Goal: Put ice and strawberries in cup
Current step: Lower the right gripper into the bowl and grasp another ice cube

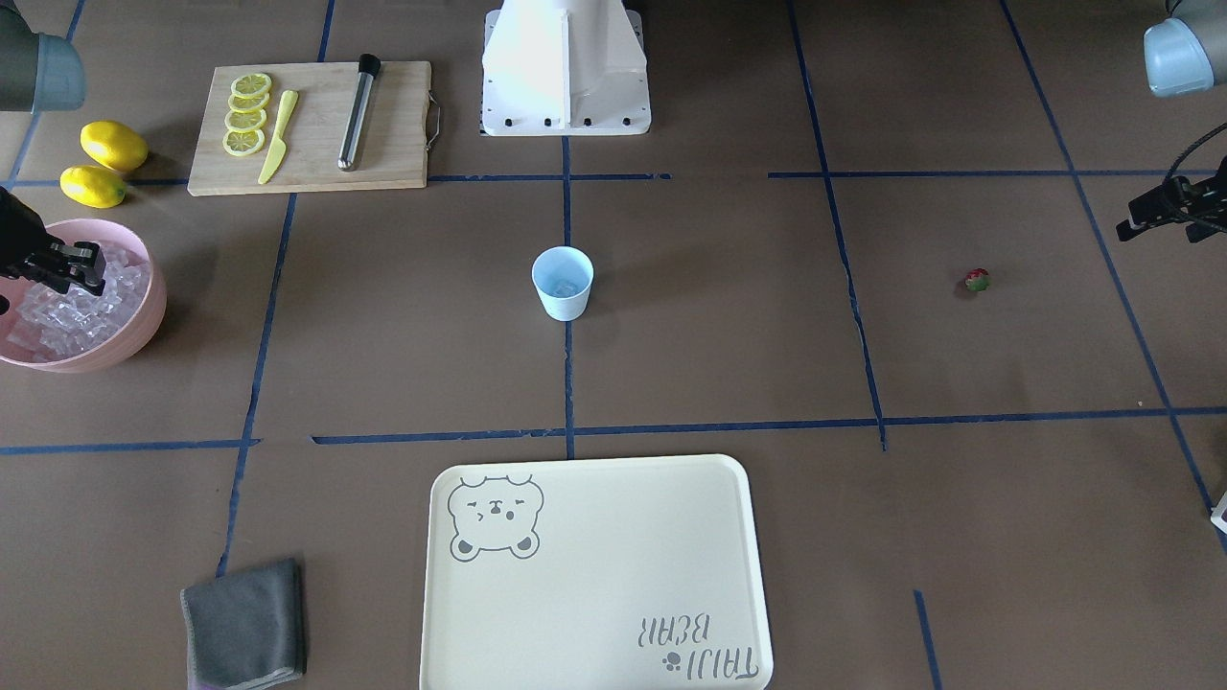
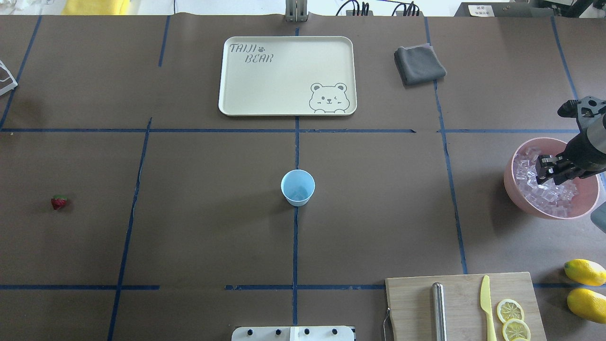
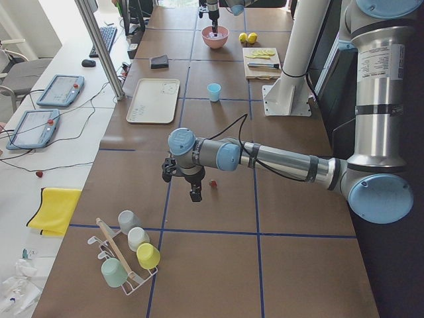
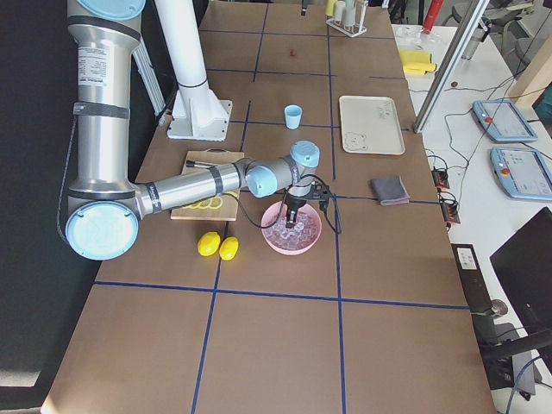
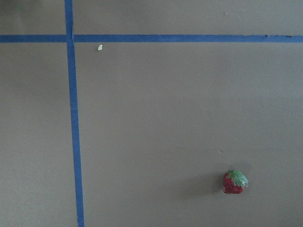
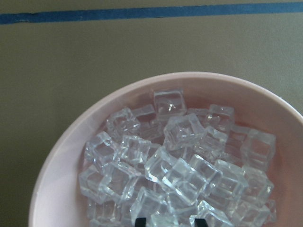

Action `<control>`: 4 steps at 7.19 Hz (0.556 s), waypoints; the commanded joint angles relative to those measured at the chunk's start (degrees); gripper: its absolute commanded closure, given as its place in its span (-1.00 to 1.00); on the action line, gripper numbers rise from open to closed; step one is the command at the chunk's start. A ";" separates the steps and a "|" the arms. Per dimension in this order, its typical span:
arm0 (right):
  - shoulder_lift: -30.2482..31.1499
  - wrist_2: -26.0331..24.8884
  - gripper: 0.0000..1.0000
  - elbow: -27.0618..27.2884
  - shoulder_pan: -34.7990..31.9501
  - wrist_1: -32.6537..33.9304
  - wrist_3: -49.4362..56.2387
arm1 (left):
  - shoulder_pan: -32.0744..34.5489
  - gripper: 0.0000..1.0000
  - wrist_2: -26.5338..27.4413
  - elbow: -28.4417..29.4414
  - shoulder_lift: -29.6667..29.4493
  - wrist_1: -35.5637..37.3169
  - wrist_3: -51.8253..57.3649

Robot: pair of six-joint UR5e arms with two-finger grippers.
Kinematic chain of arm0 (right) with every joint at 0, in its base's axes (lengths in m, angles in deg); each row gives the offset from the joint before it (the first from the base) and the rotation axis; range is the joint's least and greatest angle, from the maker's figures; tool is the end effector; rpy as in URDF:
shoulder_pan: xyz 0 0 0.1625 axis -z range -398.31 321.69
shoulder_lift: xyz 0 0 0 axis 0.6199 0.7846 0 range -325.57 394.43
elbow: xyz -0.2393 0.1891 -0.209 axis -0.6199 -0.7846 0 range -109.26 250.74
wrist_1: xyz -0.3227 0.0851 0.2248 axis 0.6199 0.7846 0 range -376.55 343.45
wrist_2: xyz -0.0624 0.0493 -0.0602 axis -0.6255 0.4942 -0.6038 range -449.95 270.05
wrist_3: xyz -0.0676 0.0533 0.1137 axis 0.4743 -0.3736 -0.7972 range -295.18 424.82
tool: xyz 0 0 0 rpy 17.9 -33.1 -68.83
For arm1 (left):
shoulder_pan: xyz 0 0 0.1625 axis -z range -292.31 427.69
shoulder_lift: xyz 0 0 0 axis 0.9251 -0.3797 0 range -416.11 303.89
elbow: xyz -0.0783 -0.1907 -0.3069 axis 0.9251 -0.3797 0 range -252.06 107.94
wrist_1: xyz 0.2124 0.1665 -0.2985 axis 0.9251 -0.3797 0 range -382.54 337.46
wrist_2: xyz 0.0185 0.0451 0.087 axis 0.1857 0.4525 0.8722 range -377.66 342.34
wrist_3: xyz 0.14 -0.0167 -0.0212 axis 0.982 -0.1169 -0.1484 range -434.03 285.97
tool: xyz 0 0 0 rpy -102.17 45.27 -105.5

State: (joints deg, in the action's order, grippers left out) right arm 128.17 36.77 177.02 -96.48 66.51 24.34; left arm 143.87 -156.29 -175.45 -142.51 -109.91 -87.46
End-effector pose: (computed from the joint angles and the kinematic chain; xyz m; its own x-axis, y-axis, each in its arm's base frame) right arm -0.2117 -0.4319 0.5235 0.7608 0.0696 0.6452 0.0043 0.9937 -0.1123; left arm 0.0847 -0.4545 0.5481 0.6577 0.0182 -0.7531 -0.0866 0.9949 -0.0516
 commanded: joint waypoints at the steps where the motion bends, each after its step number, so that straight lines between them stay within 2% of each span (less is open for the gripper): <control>1: 0.03 0.02 0.21 -0.11 0.07 0.00 -0.04 | 0.10 -1.00 0.02 -0.06 0.09 0.00 0.16; 2: 0.03 0.11 0.45 -0.11 0.07 0.00 -0.04 | 0.10 -1.00 -0.06 -0.15 0.52 0.00 0.33; 4: -0.14 0.98 0.80 0.50 0.07 0.00 -0.04 | 0.10 -1.00 -0.07 -0.76 1.41 -0.09 0.42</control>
State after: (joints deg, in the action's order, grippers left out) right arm 128.12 37.13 177.10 -96.41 66.51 24.30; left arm 143.97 -156.34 -175.93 -141.47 -109.97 -87.10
